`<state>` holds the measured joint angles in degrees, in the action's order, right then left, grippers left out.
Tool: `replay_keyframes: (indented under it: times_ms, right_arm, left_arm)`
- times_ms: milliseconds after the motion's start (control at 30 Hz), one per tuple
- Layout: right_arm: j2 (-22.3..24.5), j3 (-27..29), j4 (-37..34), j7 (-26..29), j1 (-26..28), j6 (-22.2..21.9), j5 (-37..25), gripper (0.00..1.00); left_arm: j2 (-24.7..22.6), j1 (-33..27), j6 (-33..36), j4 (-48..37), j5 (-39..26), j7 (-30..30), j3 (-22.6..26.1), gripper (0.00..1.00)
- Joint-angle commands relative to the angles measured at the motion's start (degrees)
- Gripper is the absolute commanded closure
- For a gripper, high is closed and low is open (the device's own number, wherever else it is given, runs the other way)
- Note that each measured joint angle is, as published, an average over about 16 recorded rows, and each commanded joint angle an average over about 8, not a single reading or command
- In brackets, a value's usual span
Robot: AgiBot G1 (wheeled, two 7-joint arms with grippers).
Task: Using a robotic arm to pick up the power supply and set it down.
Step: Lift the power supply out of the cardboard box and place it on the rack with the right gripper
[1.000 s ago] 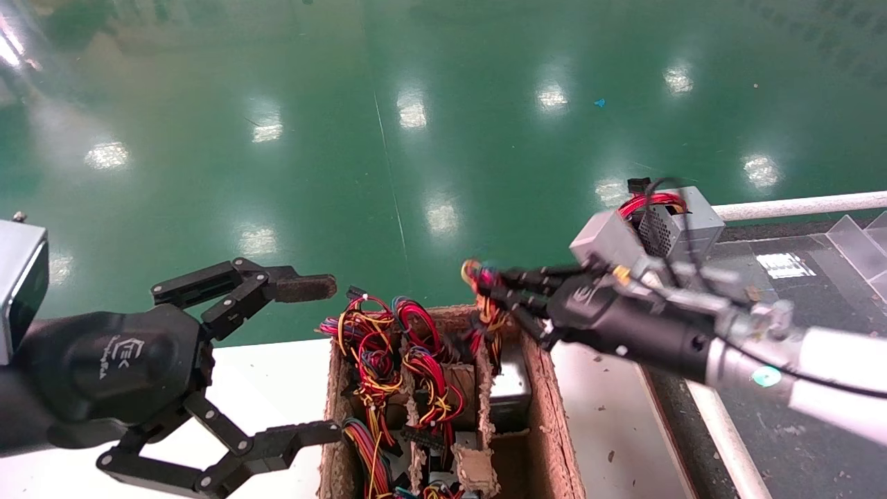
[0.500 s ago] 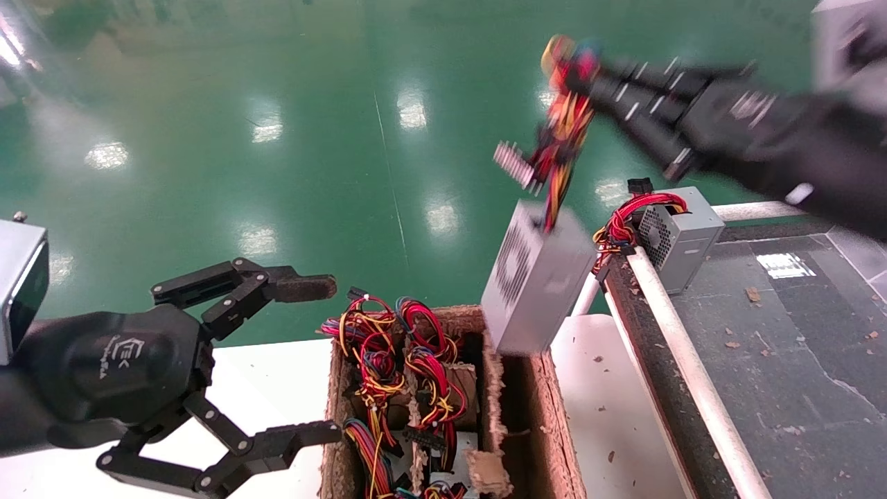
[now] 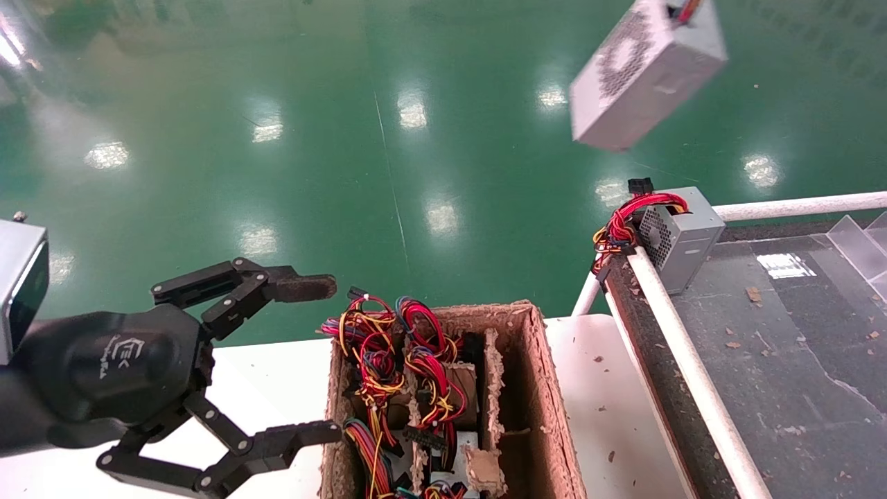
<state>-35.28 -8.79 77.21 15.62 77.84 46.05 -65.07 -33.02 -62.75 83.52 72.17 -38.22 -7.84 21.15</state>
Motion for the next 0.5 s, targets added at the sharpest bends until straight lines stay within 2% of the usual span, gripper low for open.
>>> replay_keyframes:
  times_ms: [33, 233, 500]
  right_arm:
    - [0.8, -0.1, -0.2, 0.2, 0.8, -2.0, -2.1, 1.0]
    - [4.8, -0.4, -0.4, 2.4, -1.6, -5.6, -6.6, 1.0]
    - [10.0, 0.0, -0.3, 3.5, -8.0, -8.1, -9.7, 1.0]
  left_arm:
    - [0.0, 0.0, 0.0, 0.0, 0.0, 0.0, 0.0, 0.0]
    - [0.0, 0.0, 0.0, 0.0, 0.0, 0.0, 0.0, 0.0]
    - [0.0, 0.0, 0.0, 0.0, 0.0, 0.0, 0.0, 0.0]
